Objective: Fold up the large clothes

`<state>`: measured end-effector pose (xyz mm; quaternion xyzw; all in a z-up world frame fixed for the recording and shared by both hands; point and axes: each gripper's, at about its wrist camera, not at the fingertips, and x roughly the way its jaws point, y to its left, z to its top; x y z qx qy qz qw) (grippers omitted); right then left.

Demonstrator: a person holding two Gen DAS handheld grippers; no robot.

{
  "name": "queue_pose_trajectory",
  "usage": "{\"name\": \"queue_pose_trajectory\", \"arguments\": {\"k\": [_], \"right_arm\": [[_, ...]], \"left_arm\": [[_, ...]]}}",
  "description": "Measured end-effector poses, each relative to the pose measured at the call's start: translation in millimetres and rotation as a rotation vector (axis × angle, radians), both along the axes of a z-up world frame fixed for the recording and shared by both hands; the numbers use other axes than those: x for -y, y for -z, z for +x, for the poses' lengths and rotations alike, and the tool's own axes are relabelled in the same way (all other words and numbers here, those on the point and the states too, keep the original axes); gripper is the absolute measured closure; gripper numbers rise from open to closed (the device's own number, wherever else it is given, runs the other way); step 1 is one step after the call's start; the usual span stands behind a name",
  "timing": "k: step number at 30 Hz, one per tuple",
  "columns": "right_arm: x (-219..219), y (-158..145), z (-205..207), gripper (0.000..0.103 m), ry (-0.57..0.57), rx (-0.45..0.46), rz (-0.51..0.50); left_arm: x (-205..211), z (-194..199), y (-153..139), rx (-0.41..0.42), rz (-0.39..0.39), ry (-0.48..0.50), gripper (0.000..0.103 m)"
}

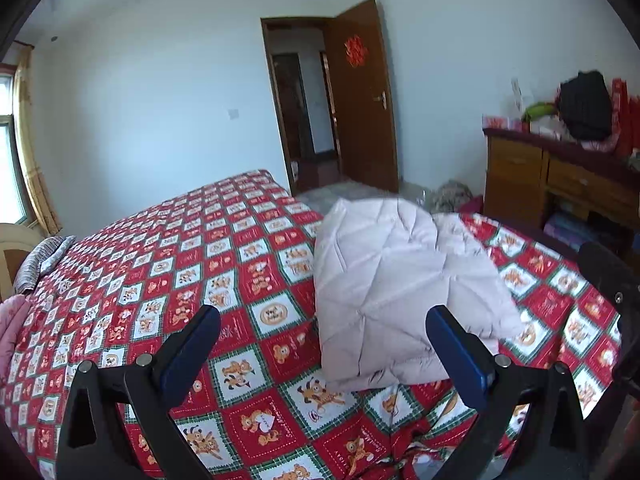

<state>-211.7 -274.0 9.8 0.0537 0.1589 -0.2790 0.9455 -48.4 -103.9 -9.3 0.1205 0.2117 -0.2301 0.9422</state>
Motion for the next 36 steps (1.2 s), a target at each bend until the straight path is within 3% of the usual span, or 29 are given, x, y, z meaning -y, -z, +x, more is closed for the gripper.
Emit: {"name": "queue_pose_trajectory", "arguments": {"k": [8, 36], "right_arm": [[5.4, -10.1, -9.3, 0.000, 0.024, 0.064, -0.006], [7.8, -9.5, -11.8, 0.000, 0.015, 0.057, 0.009]], "left_arm": [[-14.8, -10.6, -19.7, 0.051, -0.057, -0.024, 0.001], [-21.5, -7.7, -23.8, 0.057, -0.065, -0.035, 0.001]]}}
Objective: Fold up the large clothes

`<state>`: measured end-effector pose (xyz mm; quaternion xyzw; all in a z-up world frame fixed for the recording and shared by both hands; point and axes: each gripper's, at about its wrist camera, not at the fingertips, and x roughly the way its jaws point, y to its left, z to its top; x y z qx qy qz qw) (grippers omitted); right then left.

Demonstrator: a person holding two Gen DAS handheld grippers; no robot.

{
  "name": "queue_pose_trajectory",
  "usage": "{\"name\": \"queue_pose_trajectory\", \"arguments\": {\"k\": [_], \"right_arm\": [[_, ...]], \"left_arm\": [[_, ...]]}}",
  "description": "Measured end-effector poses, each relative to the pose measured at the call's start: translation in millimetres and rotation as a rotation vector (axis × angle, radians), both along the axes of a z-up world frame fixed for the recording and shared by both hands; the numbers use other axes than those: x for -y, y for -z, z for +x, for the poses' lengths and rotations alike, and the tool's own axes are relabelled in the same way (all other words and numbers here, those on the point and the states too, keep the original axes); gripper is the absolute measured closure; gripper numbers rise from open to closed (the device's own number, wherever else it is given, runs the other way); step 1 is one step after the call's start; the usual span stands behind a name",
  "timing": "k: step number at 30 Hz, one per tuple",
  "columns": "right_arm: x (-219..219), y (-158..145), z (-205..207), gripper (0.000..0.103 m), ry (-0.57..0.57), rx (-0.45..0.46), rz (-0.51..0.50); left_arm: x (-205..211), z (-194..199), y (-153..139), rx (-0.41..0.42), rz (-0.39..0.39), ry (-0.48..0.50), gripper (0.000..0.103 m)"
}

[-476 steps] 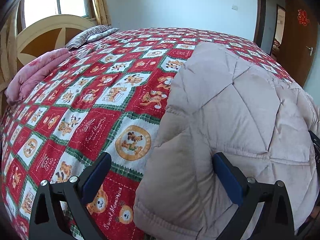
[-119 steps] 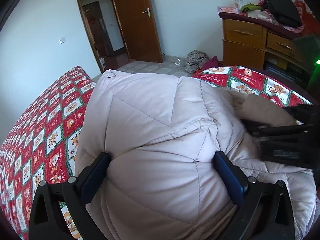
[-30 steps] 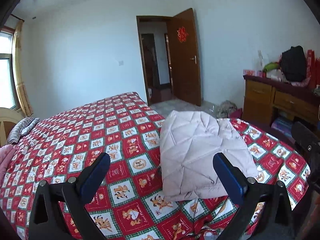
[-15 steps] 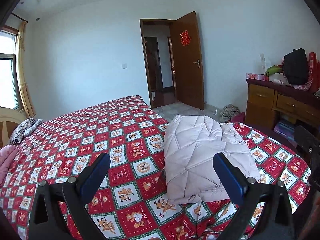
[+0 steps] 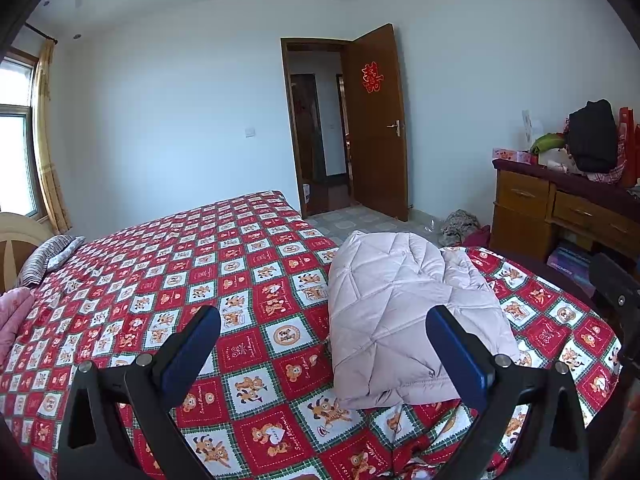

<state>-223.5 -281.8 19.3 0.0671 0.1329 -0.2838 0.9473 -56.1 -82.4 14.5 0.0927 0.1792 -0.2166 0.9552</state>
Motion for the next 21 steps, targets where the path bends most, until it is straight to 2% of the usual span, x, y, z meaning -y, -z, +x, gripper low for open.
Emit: {"name": "queue_pose_trajectory", "arguments": {"k": [21], "right_arm": [[-1.3, -2.2, 1.1, 0.000, 0.002, -0.006, 0.002]], "left_arm": [[-4.2, -1.4, 3.1, 0.004, 0.002, -0.002, 0.001]]}}
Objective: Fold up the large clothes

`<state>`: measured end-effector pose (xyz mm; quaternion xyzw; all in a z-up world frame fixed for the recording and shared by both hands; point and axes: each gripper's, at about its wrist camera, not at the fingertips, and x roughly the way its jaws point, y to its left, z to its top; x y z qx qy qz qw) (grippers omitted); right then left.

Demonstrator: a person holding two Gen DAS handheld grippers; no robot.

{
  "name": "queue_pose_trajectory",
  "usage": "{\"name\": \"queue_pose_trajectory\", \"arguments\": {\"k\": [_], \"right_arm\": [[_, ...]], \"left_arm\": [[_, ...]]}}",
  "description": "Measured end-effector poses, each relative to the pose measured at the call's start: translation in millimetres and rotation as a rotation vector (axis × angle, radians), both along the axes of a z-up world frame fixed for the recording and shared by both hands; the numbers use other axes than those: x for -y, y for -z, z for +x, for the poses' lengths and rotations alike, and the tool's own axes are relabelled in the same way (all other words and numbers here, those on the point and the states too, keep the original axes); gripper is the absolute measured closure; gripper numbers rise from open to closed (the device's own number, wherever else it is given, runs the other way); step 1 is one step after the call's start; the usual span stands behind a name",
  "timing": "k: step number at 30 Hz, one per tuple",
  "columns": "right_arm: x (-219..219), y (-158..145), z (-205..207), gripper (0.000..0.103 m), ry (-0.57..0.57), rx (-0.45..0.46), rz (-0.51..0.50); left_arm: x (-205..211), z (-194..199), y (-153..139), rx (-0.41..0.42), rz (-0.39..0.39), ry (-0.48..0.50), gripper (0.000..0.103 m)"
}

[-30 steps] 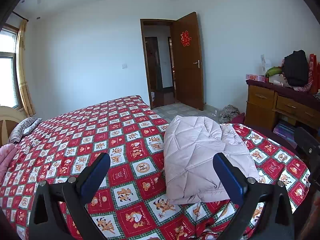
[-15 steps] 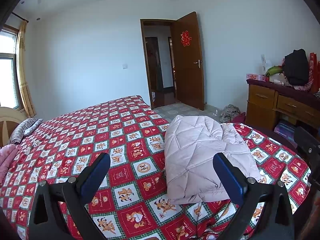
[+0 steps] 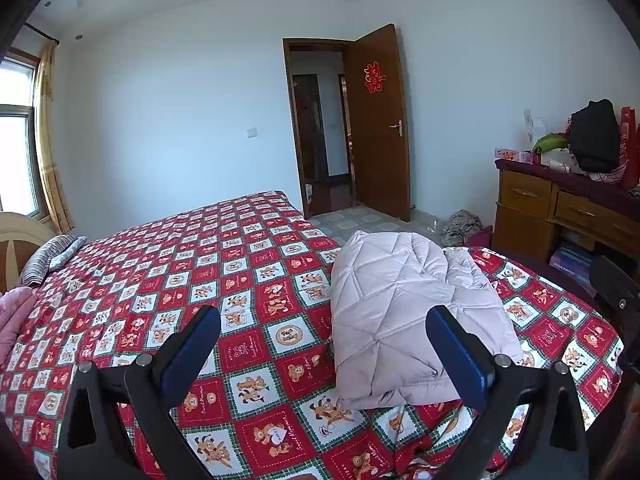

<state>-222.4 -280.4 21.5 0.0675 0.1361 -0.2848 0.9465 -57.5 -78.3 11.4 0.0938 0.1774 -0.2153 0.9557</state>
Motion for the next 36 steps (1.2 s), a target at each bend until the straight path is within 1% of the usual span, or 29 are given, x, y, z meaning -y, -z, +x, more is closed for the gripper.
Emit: {"name": "queue_pose_trajectory", "arguments": {"k": [15, 24, 30, 36], "right_arm": [[1.0, 0.2, 1.3, 0.000, -0.003, -0.001, -0.002], [2.8, 1.3, 1.0, 0.000, -0.002, -0.007, 0.007], [4.1, 2.4, 2.4, 0.000, -0.007, -0.014, 0.006], [7.7, 5.6, 6.4, 0.000, -0.013, -0.025, 0.011]], "left_arm": [[-1.4, 3.0, 0.2, -0.001, -0.004, -0.003, 0.001], [-10.3, 17.6, 0.8, -0.032, -0.025, -0.038, 0.001], [-14.4, 22.1, 1.3, -0.043, -0.047, -0.033, 0.001], [-15.9, 25.7, 3.8, -0.036, -0.039, -0.049, 0.001]]}}
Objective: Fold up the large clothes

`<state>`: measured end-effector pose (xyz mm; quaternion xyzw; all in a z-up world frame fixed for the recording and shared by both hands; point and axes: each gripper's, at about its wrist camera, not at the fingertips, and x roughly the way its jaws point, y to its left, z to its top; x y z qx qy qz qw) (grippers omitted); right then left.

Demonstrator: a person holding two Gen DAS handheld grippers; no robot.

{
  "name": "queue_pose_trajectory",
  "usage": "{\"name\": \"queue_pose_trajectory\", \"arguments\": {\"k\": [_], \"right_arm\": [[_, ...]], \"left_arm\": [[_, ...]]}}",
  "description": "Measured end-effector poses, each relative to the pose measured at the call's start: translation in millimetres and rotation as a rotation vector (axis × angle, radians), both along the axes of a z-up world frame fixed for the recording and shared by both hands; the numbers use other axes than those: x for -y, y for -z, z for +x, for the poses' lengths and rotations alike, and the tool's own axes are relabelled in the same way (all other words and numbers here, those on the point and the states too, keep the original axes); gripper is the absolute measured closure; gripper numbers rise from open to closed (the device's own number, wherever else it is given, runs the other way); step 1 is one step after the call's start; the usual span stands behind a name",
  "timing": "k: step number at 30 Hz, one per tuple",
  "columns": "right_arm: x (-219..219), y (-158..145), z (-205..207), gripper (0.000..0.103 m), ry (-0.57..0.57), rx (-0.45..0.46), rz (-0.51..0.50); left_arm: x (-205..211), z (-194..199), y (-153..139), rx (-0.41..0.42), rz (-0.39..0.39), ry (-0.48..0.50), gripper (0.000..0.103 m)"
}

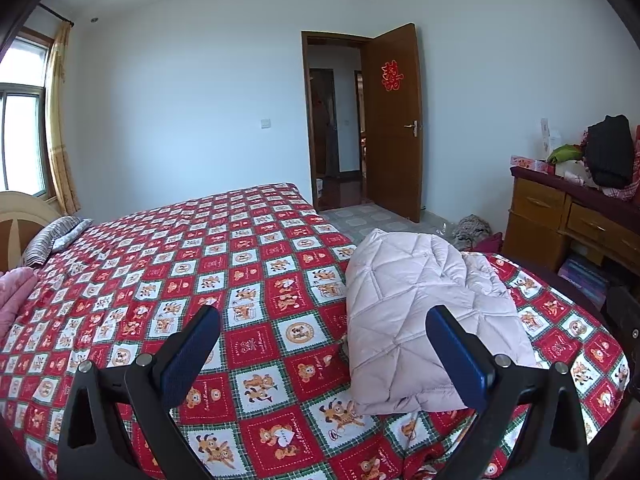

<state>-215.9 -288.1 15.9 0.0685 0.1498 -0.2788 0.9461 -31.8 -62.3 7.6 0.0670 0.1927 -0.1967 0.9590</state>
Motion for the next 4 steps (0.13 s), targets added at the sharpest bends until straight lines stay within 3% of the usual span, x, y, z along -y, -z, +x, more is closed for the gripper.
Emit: {"name": "queue_pose_trajectory", "arguments": {"k": [4], "right_arm": [[0.5, 2.2, 3.0, 0.000, 0.000, -0.008, 0.006]], "left_arm": [[-0.3, 5.0, 1.2, -0.016, 0.006, -0.007, 0.001]]}}
